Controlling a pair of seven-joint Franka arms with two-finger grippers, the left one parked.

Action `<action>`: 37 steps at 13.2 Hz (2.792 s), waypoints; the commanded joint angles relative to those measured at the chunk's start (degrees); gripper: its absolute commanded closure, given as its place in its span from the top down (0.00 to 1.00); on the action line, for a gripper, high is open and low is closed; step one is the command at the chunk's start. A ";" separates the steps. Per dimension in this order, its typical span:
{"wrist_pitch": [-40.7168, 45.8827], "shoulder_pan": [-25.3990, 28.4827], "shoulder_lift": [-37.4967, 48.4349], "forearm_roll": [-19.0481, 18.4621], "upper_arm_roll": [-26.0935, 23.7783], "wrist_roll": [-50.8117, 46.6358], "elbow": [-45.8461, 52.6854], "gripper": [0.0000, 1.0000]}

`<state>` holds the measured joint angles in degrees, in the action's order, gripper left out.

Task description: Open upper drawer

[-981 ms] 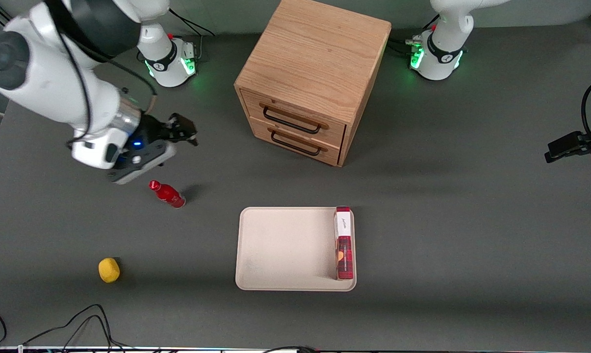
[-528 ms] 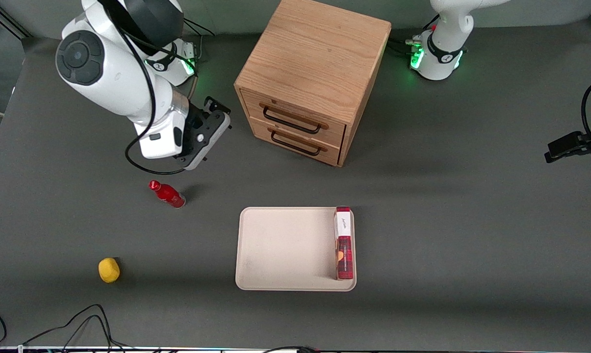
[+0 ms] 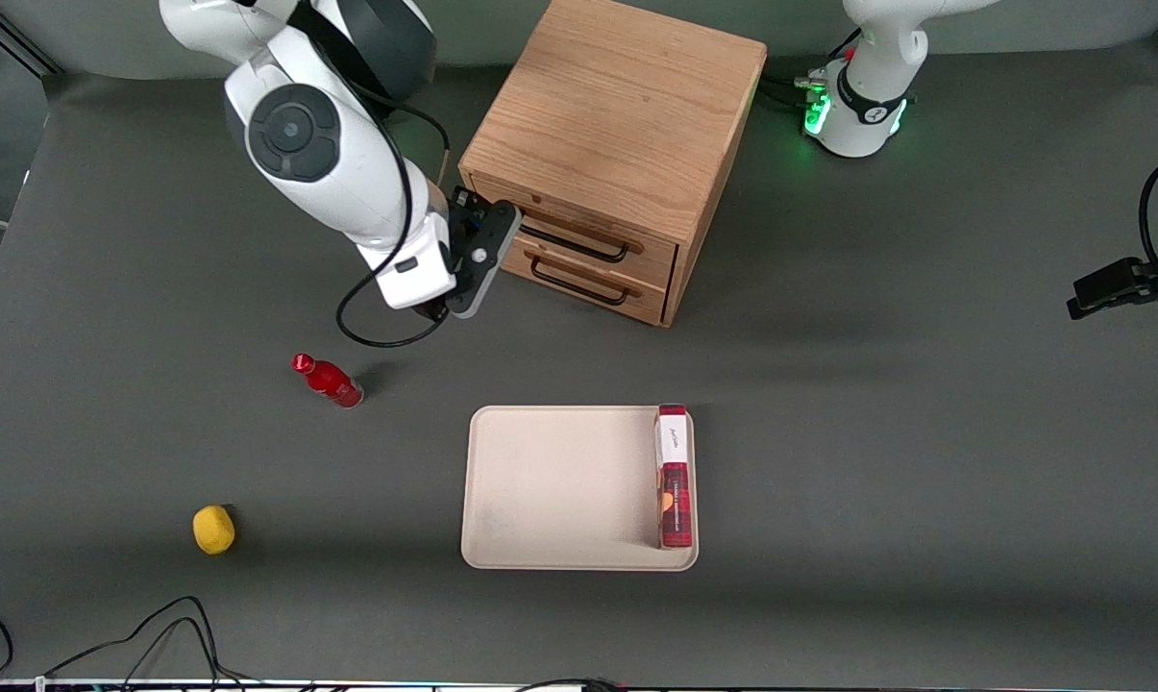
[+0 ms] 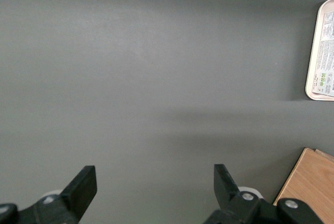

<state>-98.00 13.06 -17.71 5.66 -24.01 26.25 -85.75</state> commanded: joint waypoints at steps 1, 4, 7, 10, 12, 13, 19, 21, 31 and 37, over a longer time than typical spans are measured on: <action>-1.14 0.47 -2.41 2.42 -0.51 0.73 1.46 1.00; -3.07 0.47 -3.47 7.42 -0.51 -0.49 1.46 1.00; -5.18 0.99 -4.96 7.70 -0.51 -3.05 0.85 1.00; -6.59 2.76 -6.19 7.18 -0.51 -3.57 0.32 1.00; -7.90 3.98 -6.37 6.91 -0.51 -4.63 -0.99 1.00; -8.17 4.34 -6.37 6.91 -0.51 -4.63 -1.35 1.00; -9.05 6.01 -6.46 6.21 -0.42 -5.07 -3.81 1.00; -9.05 6.36 -6.37 6.03 -0.51 -5.07 -4.16 1.00; -11.69 7.15 -6.72 4.89 -0.42 -5.51 -5.48 1.00; -13.18 7.15 -7.52 3.04 -0.34 -6.38 -5.57 1.00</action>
<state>-109.65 19.48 -24.61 10.17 -24.61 22.01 -91.41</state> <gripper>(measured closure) 0.000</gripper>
